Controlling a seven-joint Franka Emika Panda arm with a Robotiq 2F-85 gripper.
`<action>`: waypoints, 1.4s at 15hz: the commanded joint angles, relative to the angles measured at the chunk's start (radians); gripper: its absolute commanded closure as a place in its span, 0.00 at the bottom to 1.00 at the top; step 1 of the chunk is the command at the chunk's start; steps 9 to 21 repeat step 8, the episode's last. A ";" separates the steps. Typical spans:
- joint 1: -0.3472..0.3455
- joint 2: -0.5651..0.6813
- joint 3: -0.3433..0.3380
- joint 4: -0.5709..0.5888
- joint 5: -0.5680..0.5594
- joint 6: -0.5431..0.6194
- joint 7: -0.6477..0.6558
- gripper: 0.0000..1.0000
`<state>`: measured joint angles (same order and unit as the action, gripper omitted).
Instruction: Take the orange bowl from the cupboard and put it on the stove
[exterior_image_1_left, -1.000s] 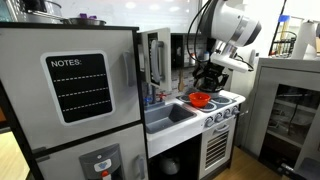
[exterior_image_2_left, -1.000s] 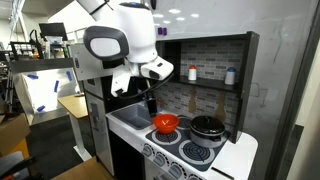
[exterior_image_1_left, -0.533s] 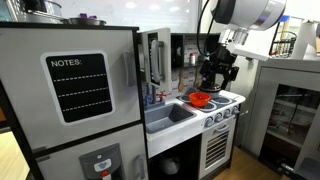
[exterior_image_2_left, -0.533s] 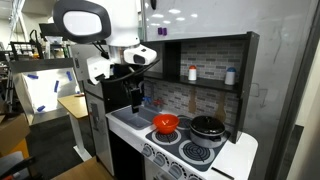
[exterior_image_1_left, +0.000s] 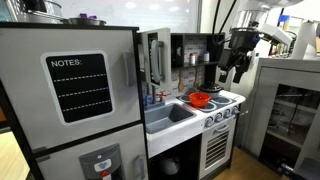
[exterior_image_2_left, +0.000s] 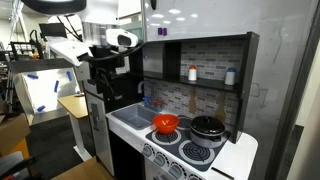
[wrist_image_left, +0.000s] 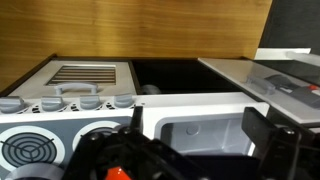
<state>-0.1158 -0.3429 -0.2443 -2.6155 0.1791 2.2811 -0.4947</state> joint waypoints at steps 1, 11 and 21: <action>0.009 -0.034 -0.022 -0.008 -0.006 -0.035 -0.040 0.00; 0.012 -0.093 -0.042 -0.035 -0.006 -0.071 -0.096 0.00; 0.012 -0.093 -0.042 -0.035 -0.006 -0.071 -0.096 0.00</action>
